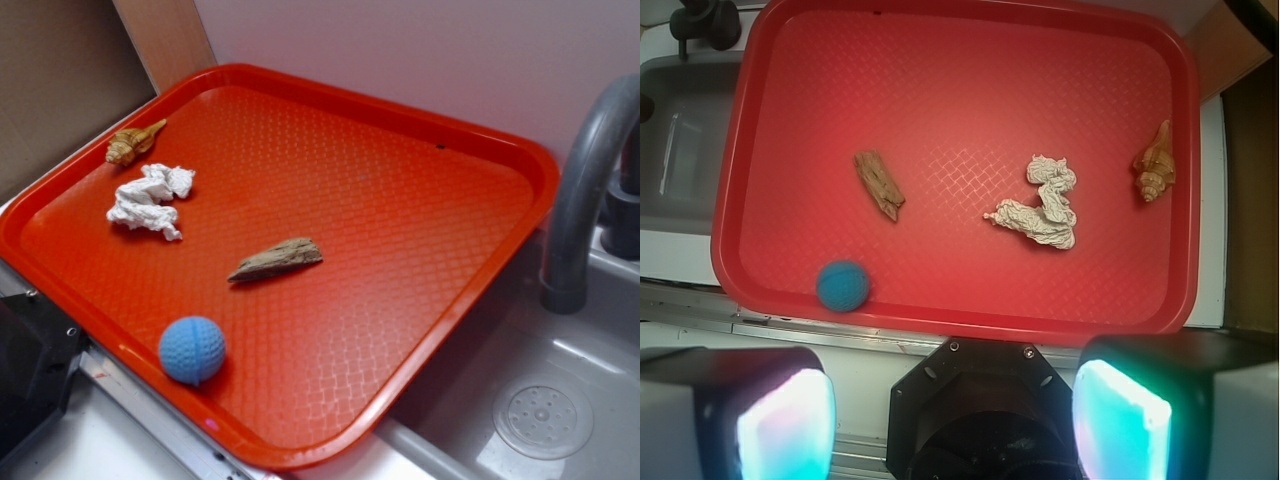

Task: Grab the wood chip.

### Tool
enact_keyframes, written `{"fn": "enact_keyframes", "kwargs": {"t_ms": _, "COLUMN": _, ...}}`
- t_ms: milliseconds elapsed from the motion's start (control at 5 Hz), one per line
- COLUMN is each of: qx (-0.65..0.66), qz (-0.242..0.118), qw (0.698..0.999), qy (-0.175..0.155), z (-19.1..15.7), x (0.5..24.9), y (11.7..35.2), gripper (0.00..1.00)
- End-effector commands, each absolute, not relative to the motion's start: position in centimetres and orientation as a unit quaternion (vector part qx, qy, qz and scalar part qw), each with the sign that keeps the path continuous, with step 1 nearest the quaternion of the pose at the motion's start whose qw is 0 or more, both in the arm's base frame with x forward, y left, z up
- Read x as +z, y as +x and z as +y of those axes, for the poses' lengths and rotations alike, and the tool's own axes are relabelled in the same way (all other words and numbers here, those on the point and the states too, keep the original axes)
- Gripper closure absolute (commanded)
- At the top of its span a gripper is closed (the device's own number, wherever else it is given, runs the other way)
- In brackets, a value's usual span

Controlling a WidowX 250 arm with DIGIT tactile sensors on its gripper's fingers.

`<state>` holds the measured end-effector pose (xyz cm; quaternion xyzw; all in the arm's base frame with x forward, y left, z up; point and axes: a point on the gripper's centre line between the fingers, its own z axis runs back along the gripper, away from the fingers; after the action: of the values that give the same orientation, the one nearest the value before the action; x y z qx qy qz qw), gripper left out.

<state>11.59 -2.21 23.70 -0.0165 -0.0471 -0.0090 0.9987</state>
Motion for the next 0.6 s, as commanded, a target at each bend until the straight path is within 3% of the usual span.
{"fn": "enact_keyframes", "kwargs": {"t_ms": 0, "qx": -0.009, "qz": -0.047, "qw": 0.999, "qy": -0.017, "z": -2.2, "x": 23.7, "y": 11.6, "gripper": 0.00}}
{"fn": "enact_keyframes", "kwargs": {"t_ms": 200, "qx": -0.010, "qz": -0.052, "qw": 0.999, "qy": -0.006, "z": -3.7, "x": 22.8, "y": 14.3, "gripper": 0.00}}
{"fn": "enact_keyframes", "kwargs": {"t_ms": 400, "qx": -0.010, "qz": -0.058, "qw": 0.998, "qy": -0.020, "z": -4.7, "x": 22.0, "y": 16.9, "gripper": 0.00}}
